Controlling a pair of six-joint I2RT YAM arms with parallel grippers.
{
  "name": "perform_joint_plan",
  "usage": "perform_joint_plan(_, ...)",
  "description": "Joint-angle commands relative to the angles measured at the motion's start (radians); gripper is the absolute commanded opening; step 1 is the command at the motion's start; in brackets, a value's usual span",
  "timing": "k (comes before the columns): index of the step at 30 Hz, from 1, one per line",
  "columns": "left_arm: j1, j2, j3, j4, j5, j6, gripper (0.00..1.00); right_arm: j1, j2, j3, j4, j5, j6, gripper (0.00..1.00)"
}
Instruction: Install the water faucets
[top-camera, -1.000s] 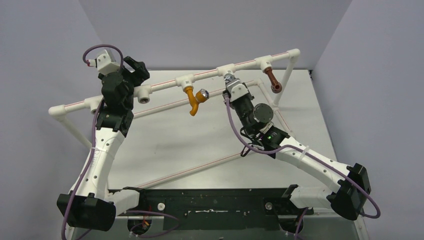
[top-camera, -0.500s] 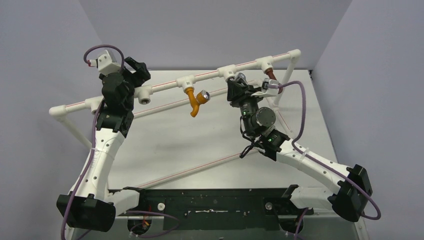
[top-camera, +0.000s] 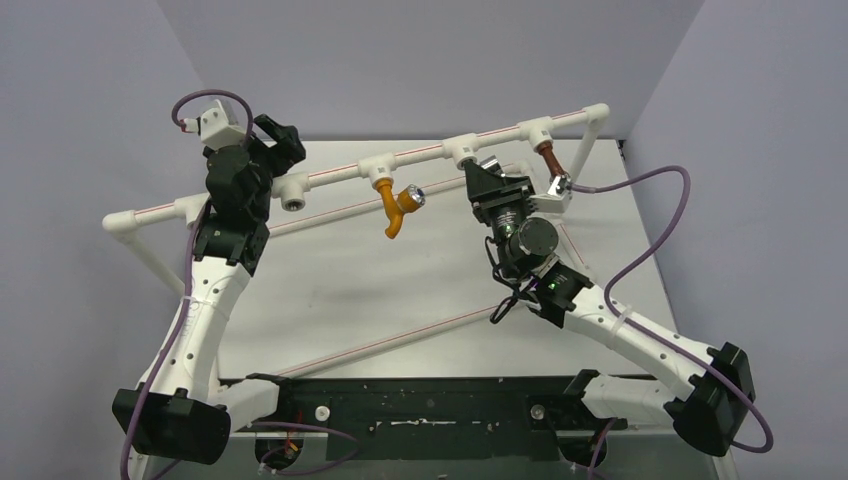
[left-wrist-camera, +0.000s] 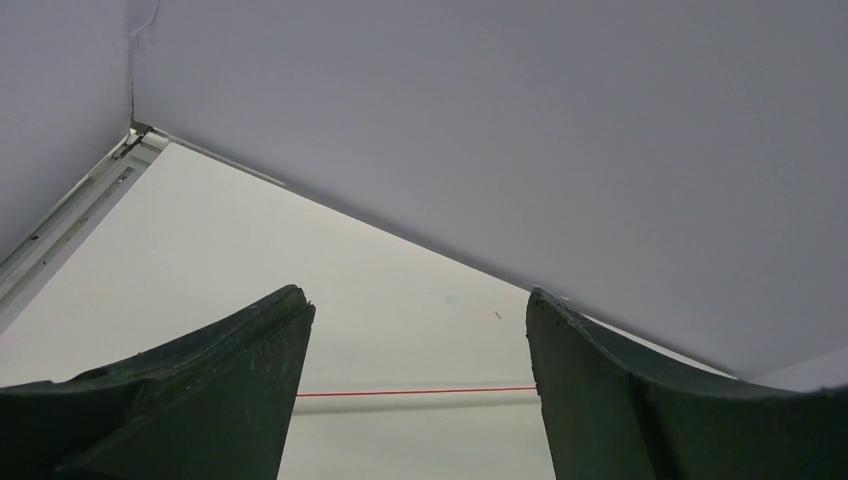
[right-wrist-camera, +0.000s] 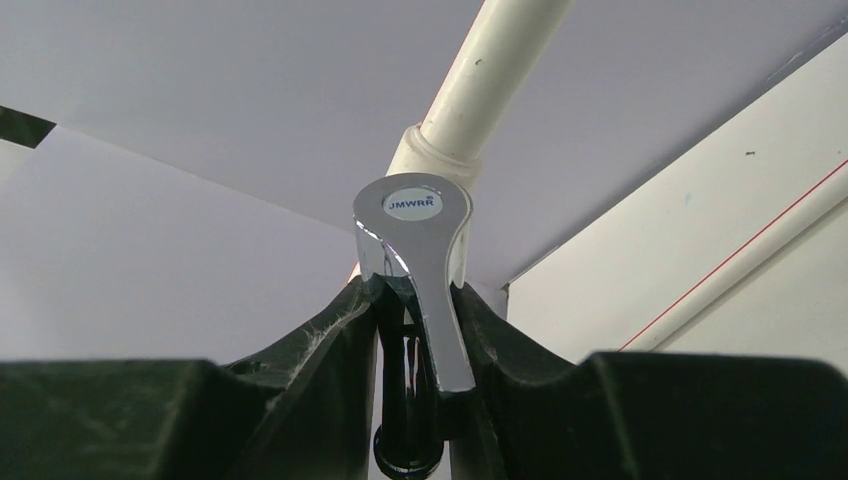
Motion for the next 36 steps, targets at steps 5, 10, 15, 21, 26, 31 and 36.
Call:
perform_joint_plan(5,0.007,0.068,-0.083,-0.246,-0.005,0.010,0.76,-0.034,-0.100,0.015,-0.067,0.128,0.036,0.57)
perform_joint_plan(10,0.007,0.070,-0.083,-0.245,-0.007,0.012,0.76,-0.034,-0.160,0.008,-0.135,0.109,0.010,0.70)
perform_joint_plan(15,0.007,0.071,-0.081,-0.245,-0.005,0.011,0.76,-0.034,-0.234,0.007,-0.208,0.077,-0.090,0.76)
perform_joint_plan(21,0.008,0.070,-0.081,-0.244,-0.001,0.010,0.76,-0.034,-0.262,0.048,-0.255,-0.007,-0.365,0.80)
perform_joint_plan(26,0.007,0.070,-0.079,-0.244,0.001,0.009,0.76,-0.034,-0.258,0.072,-0.249,-0.111,-0.653,0.84)
perform_joint_plan(31,0.007,0.069,-0.081,-0.244,-0.001,0.010,0.76,-0.034,-0.242,0.110,-0.256,-0.236,-0.955,0.85)
perform_joint_plan(36,0.008,0.067,-0.081,-0.245,-0.002,0.010,0.76,-0.034,-0.198,0.174,-0.349,-0.345,-1.223,0.87)
